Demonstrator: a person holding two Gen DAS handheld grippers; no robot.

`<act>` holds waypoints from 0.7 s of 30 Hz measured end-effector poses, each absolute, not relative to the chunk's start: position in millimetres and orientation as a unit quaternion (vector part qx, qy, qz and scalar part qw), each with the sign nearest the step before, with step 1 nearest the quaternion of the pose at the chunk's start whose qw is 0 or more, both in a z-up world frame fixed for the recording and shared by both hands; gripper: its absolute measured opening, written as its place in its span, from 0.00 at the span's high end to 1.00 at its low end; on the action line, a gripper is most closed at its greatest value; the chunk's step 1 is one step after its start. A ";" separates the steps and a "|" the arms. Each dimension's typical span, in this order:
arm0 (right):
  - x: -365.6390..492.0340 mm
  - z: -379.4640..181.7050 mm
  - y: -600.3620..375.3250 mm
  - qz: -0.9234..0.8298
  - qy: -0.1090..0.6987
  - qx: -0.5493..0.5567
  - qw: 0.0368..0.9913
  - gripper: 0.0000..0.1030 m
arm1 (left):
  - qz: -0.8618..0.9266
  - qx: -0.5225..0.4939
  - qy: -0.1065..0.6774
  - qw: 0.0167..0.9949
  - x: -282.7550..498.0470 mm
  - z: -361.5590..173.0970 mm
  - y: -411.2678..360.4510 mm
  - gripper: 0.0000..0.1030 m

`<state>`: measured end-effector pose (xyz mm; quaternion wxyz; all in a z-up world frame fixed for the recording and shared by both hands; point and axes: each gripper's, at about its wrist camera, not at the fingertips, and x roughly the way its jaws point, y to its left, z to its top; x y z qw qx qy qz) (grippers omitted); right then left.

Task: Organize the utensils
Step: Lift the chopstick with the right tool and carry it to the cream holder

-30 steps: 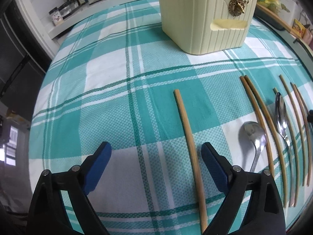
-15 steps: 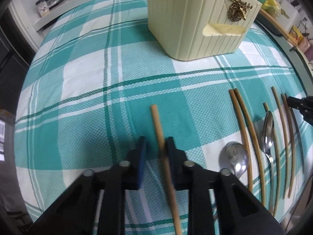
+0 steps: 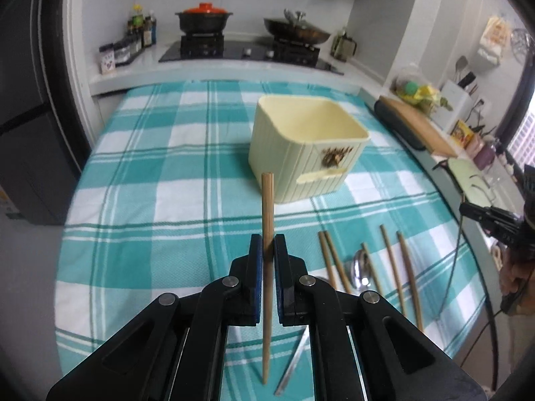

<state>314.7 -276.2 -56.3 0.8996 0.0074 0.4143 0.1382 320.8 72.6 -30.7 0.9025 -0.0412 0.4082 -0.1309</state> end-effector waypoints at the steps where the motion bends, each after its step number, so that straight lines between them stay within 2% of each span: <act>1: 307.9 -43.4 -273.8 0.143 0.399 0.010 0.906 0.94 | -0.134 -0.045 0.394 0.908 312.8 -17.9 74.6 0.95; 10: 275.3 47.3 -247.9 0.159 0.262 0.005 0.952 0.94 | -0.158 -0.060 0.293 0.941 291.7 79.1 73.8 0.95; 17: 317.6 118.6 -219.8 0.157 0.177 0.004 0.972 0.94 | -0.129 -0.083 0.205 0.967 344.3 148.2 64.5 0.95; 21: 358.8 142.3 -199.4 0.156 0.145 -0.009 0.977 0.94 | -0.096 -0.088 0.169 0.977 389.0 158.0 53.7 0.95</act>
